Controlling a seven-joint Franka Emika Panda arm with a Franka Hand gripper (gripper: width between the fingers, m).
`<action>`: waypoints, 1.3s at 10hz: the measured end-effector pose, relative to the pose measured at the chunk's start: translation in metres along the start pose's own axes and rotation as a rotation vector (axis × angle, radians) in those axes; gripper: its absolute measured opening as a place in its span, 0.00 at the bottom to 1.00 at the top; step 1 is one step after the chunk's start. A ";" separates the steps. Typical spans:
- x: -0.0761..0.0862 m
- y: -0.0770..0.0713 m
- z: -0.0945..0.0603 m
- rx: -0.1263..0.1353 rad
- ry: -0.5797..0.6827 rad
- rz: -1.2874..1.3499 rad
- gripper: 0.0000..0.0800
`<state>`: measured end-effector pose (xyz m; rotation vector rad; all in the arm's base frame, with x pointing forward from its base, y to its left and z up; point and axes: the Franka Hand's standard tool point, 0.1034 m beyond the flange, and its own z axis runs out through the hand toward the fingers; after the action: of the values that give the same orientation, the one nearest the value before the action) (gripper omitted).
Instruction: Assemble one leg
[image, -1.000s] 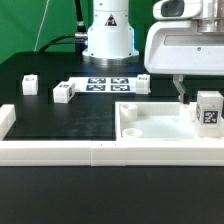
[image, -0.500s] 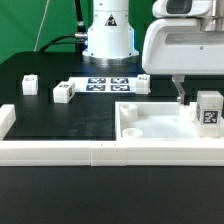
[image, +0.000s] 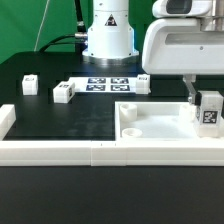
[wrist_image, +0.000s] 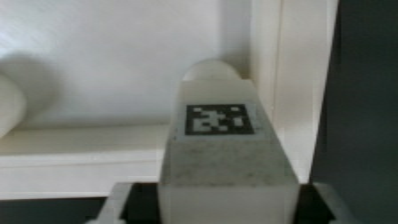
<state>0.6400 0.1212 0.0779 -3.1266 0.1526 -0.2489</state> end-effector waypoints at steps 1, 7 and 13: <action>0.000 0.000 0.000 0.002 -0.001 0.025 0.36; -0.003 0.005 0.000 -0.016 -0.014 0.837 0.36; -0.007 0.004 0.000 -0.027 -0.057 1.539 0.36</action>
Offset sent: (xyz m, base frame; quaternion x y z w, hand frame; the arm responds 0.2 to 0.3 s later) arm 0.0001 -0.0041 0.0044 -0.0428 -0.0050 0.2312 0.9720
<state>0.6331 0.1180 0.0771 -2.0866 2.2251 -0.0922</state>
